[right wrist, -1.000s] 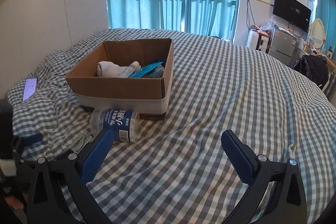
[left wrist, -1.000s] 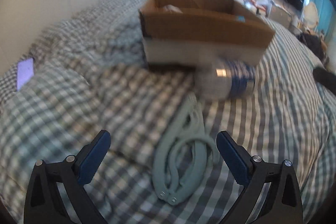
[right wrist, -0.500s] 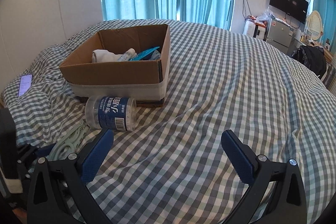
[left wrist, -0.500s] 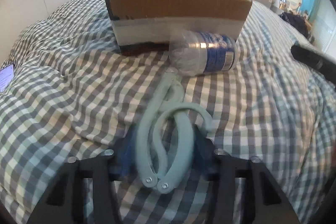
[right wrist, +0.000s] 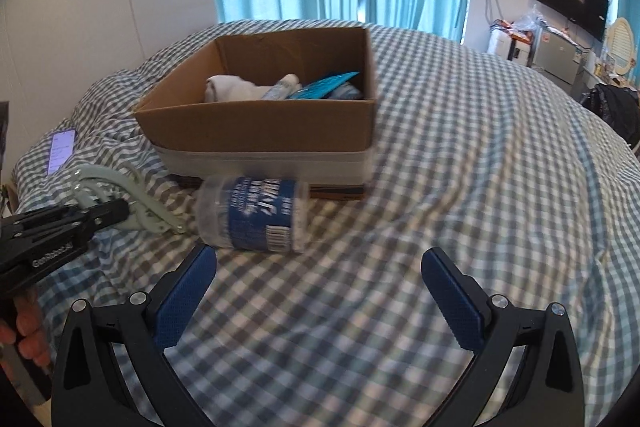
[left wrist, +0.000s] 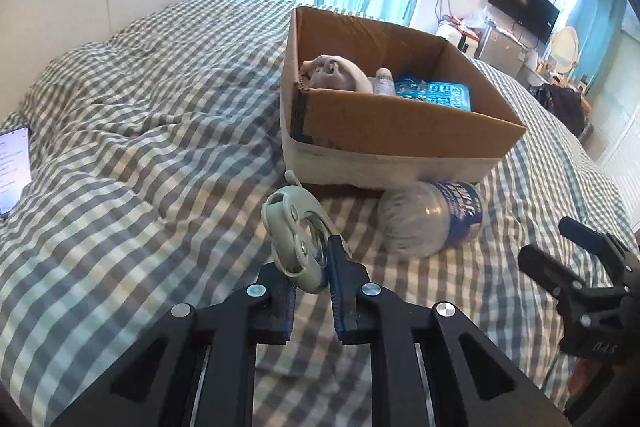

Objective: Organize objects
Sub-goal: 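Grasp the green plastic clip with the left tool while the right tool grasps the floss jar, then carry the clip and floss jar into the box and release both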

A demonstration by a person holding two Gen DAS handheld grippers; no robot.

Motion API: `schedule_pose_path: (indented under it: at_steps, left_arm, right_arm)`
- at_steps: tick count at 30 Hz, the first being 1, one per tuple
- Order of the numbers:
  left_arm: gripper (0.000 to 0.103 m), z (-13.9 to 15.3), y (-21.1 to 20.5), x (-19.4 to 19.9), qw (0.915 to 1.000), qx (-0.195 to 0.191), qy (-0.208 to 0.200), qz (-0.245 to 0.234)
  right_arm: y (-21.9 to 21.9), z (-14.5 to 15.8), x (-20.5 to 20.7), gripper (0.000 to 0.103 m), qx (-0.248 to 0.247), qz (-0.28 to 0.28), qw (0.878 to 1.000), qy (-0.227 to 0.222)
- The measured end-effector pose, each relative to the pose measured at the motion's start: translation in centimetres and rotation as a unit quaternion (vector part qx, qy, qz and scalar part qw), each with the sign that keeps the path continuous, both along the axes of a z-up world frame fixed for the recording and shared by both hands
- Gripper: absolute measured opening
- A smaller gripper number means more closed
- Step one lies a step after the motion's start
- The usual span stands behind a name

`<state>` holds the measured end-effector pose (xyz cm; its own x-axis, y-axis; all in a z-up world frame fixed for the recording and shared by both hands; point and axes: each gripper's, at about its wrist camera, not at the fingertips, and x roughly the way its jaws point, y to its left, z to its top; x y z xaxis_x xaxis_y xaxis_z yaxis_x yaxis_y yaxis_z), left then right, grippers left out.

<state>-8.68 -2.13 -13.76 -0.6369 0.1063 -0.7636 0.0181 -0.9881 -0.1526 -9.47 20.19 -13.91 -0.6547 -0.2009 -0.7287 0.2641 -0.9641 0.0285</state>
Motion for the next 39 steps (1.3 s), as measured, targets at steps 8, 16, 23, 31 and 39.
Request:
schedule_pose_path:
  at_steps: [8,16,23,31,39]
  left_arm:
    - [0.014,-1.0,-0.7,-0.5,0.9992,0.019,0.010,-0.034]
    - [0.011,-1.1,-1.4,-0.6,0.9974,0.043,0.015,-0.055]
    - [0.008,0.7,-0.9,0.0,0.9971,0.041,0.018,-0.061]
    - [0.008,4.3,-0.2,1.9,0.9959,0.028,0.055,-0.066]
    - [0.008,7.4,0.4,4.1,0.9934,0.022,0.087,-0.071]
  right_arm:
    - [-5.1,-2.2,-3.5,0.103,-0.001,0.016,0.999,-0.032]
    - [-6.6,-3.7,-5.8,0.097,-0.007,-0.001,0.999,-0.052]
    - [-6.0,-2.3,-4.8,0.089,-0.008,0.005,0.999,-0.045]
    - [-5.2,2.0,-0.9,0.089,-0.013,0.014,1.000,0.003]
    - [-3.9,5.9,2.7,0.089,-0.019,0.009,0.999,0.043]
